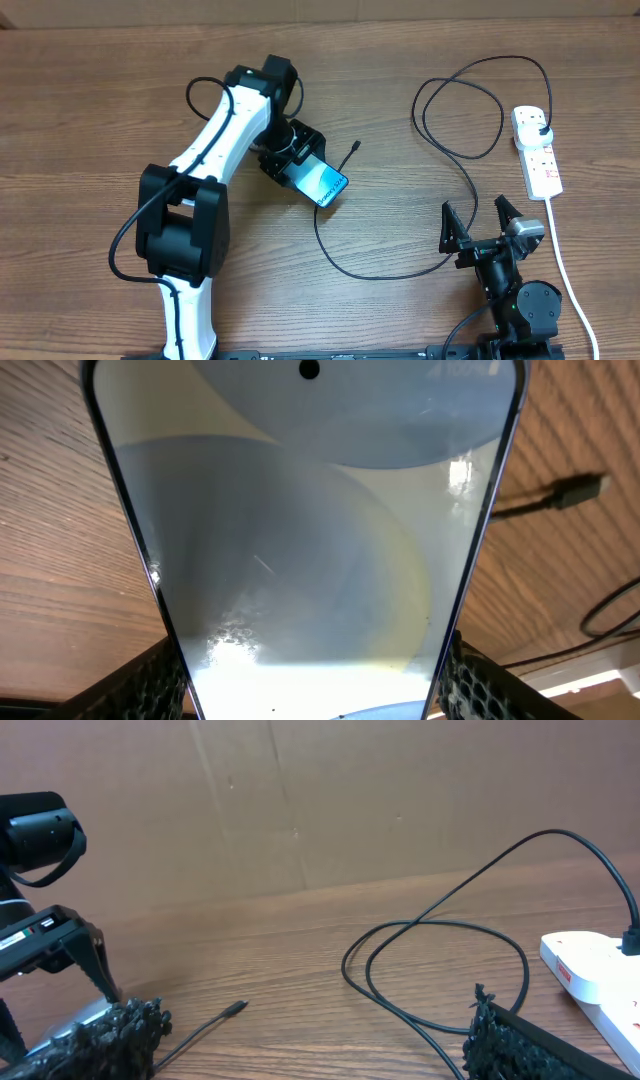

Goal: Plug charger to phone and switch on socket

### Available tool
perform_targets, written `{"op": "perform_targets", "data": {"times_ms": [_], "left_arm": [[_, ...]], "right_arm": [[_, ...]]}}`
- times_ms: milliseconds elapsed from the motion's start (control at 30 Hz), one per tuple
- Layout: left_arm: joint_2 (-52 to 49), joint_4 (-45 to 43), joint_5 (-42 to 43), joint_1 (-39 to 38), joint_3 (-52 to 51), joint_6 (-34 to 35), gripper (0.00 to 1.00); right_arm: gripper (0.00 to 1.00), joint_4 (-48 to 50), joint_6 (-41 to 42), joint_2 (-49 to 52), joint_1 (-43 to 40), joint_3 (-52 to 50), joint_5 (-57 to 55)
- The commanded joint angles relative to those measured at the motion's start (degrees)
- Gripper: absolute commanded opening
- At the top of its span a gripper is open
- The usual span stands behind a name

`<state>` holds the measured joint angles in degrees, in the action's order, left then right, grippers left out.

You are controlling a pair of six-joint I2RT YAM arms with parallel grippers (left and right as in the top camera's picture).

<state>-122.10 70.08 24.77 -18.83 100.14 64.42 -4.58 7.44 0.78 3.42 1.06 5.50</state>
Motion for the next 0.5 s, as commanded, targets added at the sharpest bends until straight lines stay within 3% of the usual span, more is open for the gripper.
{"op": "perform_targets", "data": {"times_ms": [0, 133, 200, 267, 467], "left_arm": [[0.28, 0.13, -0.24, -1.29, 1.97, 0.35, 0.54], [0.28, 0.20, -0.79, -1.86, 1.97, 0.33, 0.53], [0.28, 0.20, -1.95, -2.38, 1.97, 0.37, 0.45], [0.28, 0.22, -2.32, -2.82, 1.97, 0.35, 0.43], [0.28, -0.72, -3.26, -4.39, 1.97, 0.35, 0.53]], "right_arm": [[1.00, 0.20, -0.07, -0.61, 0.26, -0.61, -0.74], [1.00, 0.20, -0.09, -0.61, 0.26, -0.61, -0.92], [1.00, 0.04, -0.44, -0.61, 0.26, -0.61, -3.32], [1.00, -0.04, -0.44, -0.61, 0.26, -0.61, -3.78], [1.00, -0.07, -0.42, -0.61, 0.26, -0.61, -3.76]]}}
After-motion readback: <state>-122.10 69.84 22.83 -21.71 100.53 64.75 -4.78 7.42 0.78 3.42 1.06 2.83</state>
